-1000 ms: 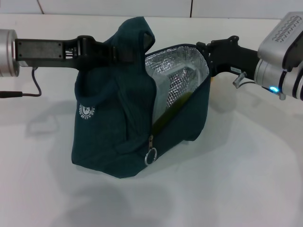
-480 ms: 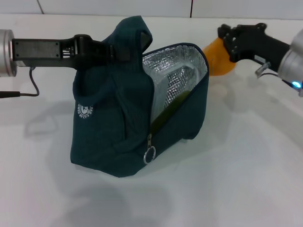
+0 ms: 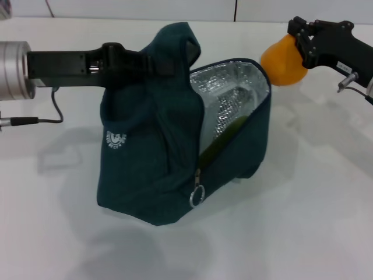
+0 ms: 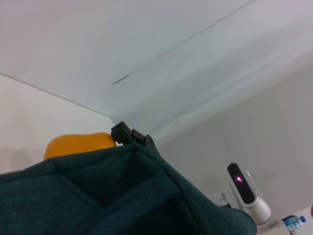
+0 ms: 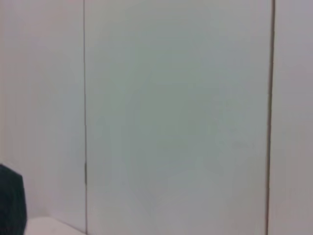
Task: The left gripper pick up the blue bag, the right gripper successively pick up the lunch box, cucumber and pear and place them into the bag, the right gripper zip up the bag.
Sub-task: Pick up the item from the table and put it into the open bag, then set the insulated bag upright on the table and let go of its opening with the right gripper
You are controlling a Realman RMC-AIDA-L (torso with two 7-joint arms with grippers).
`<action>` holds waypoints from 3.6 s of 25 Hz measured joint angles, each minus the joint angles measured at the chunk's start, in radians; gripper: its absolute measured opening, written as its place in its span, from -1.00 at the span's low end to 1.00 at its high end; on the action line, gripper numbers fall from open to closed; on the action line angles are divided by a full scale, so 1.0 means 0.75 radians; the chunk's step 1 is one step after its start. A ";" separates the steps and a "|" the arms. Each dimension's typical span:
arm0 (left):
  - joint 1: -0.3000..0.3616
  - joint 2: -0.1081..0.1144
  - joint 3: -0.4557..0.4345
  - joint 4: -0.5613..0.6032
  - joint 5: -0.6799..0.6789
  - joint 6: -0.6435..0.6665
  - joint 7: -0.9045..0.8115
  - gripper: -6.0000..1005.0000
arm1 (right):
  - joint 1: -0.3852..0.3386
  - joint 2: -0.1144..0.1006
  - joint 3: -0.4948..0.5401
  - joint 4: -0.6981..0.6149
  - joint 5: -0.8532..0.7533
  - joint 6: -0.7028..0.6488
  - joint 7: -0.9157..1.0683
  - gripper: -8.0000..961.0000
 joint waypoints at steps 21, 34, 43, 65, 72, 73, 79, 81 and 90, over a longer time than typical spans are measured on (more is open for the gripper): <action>0.121 -0.020 0.006 -0.069 0.050 -0.011 0.081 -0.85 | -0.153 -0.040 0.014 -0.365 -0.054 -0.351 0.289 -0.84; 0.122 -0.015 0.001 -0.069 0.057 -0.009 0.105 -0.84 | 0.012 0.014 -0.148 -0.309 -0.193 -0.496 0.476 -0.77; 0.136 -0.007 -0.015 -0.083 0.049 -0.010 0.109 -0.84 | 0.034 0.017 -0.236 -0.249 -0.193 -0.528 0.535 -0.72; 0.129 0.000 -0.033 -0.135 0.053 -0.009 0.137 -0.84 | 0.019 0.015 -0.225 -0.069 -0.069 -0.620 0.636 -0.60; 0.128 0.000 -0.031 -0.135 0.050 -0.003 0.139 -0.84 | -0.071 0.011 -0.089 0.007 -0.012 -0.712 0.744 -0.31; 0.128 0.000 -0.031 -0.135 0.050 -0.003 0.139 -0.84 | -0.090 0.010 -0.052 0.030 -0.012 -0.732 0.788 -0.25; 0.115 -0.010 -0.029 -0.135 0.053 -0.001 0.139 -0.84 | -0.124 -0.021 0.036 0.220 -0.018 -0.769 1.110 0.25; 0.111 -0.012 -0.029 -0.135 0.054 -0.001 0.139 -0.84 | -0.112 -0.031 0.029 0.283 -0.024 -0.781 1.205 0.25; 0.097 -0.018 -0.019 -0.135 0.055 -0.002 0.155 -0.84 | -0.022 -0.016 0.022 0.370 -0.177 -0.771 1.434 0.25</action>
